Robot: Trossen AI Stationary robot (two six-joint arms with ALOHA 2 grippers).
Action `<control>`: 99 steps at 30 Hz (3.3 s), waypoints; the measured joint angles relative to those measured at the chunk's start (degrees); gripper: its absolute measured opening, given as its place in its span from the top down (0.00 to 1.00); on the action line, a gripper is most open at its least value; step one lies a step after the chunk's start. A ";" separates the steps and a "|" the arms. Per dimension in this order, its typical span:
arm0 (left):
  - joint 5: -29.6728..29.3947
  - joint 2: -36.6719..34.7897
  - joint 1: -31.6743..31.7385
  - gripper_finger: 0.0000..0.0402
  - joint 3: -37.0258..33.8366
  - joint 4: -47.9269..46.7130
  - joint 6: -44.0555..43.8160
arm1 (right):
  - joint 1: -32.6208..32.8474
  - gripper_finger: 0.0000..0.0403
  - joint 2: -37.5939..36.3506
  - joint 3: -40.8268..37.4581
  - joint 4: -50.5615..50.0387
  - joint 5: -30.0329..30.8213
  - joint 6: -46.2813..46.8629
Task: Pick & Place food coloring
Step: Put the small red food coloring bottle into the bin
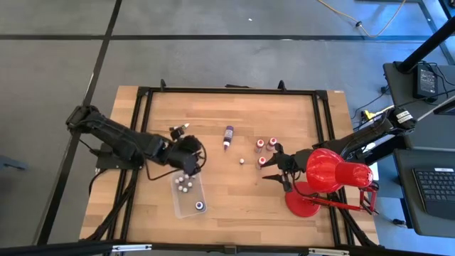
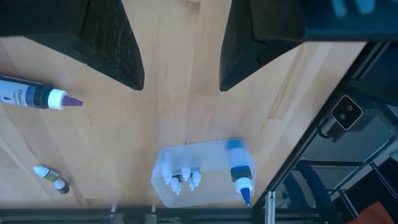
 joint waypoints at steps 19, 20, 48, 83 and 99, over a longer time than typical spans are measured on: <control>17.41 7.05 9.09 0.62 -0.22 31.08 27.86 | 0.00 0.48 0.98 0.00 2.25 0.00 -1.76; 19.06 7.73 9.39 0.62 -0.63 34.30 29.18 | -0.02 0.48 1.26 0.00 2.26 0.00 -1.73; 27.09 16.09 13.11 0.62 -9.18 61.81 33.88 | -3.64 0.48 6.46 6.10 1.03 10.51 -1.29; 15.81 -6.27 5.38 0.62 -29.10 74.64 34.06 | -15.54 0.48 45.43 40.74 -40.09 -1.66 1.74; 15.79 -6.27 5.38 0.62 -29.09 74.33 34.06 | -15.52 0.68 45.49 40.70 -39.53 -3.46 1.71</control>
